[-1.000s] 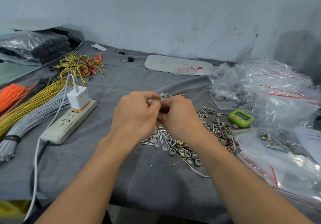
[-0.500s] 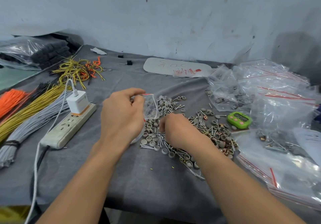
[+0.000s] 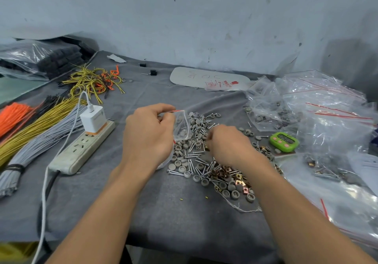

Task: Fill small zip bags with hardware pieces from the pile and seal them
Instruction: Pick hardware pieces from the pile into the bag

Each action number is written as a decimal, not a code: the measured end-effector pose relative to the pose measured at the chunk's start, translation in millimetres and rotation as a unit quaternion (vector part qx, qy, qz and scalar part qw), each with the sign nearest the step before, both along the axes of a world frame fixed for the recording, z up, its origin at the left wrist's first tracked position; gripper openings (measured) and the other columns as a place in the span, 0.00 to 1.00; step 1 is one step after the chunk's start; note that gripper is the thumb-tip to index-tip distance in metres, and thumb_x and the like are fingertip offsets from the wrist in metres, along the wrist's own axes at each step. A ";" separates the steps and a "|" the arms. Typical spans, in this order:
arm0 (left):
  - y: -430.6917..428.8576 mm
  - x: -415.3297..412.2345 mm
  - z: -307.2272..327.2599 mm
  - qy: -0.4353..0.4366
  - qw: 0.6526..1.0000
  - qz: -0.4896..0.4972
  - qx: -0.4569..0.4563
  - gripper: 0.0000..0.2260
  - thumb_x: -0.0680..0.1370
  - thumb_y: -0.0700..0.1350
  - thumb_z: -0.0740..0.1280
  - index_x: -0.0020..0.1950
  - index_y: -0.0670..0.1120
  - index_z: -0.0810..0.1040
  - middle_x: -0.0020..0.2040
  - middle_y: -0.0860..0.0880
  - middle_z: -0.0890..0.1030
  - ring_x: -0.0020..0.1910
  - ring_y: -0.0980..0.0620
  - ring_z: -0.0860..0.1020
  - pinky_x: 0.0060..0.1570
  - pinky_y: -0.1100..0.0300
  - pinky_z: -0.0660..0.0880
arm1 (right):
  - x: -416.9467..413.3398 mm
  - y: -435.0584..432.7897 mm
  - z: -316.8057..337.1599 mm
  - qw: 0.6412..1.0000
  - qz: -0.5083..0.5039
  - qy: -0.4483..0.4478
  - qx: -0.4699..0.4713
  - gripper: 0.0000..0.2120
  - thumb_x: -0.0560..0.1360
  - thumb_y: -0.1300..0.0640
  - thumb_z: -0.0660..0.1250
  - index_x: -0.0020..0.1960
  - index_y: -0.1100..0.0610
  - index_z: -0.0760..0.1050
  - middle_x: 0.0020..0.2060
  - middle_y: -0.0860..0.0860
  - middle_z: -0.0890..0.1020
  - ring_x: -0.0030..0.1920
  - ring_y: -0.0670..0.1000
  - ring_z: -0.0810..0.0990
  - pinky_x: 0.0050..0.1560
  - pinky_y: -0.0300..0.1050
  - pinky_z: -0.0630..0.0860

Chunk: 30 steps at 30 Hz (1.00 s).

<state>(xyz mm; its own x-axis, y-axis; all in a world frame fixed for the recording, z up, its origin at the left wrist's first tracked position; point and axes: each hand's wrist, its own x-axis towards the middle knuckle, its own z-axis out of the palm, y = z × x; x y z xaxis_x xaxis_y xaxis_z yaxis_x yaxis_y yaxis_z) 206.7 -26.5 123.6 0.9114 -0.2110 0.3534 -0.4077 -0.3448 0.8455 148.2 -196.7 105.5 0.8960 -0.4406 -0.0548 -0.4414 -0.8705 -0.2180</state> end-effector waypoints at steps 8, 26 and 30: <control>-7.0 -7.4 1.5 0.007 1.000 0.015 0.021 0.19 0.70 0.53 0.59 0.53 0.55 0.85 0.31 0.53 0.84 0.37 0.50 0.83 0.41 0.53 0.81 | -14.3 14.1 37.7 0.935 0.106 -0.252 0.226 0.06 0.75 0.57 0.70 0.41 0.49 0.82 0.32 0.44 0.86 0.33 0.44 0.83 0.36 0.38 0.76; 8.0 12.8 12.6 0.382 0.865 -0.158 -0.285 0.14 0.79 0.44 0.63 0.58 0.40 0.83 0.52 0.43 0.85 0.49 0.44 0.83 0.53 0.52 0.78 | -3.1 19.9 14.0 0.794 0.082 -0.178 0.576 0.08 0.77 0.66 0.72 0.55 0.66 0.84 0.43 0.59 0.82 0.42 0.56 0.75 0.43 0.45 0.73; 5.8 19.6 4.1 0.399 0.869 -0.146 -0.255 0.22 0.85 0.60 0.54 0.55 0.45 0.79 0.45 0.45 0.82 0.37 0.50 0.78 0.41 0.56 0.70 | 2.3 13.7 8.9 0.757 -0.046 -0.209 0.617 0.07 0.78 0.70 0.67 0.48 0.62 0.83 0.35 0.54 0.79 0.26 0.46 0.71 0.29 0.37 0.70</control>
<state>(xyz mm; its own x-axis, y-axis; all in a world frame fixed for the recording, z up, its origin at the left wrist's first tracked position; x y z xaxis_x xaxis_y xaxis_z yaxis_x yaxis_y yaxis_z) 226.3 -20.7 127.8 0.8424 -0.4766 -0.2514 0.3718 0.1762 0.9115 150.5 -182.9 114.4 0.9169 -0.3478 -0.1957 -0.1555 0.1404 -0.9778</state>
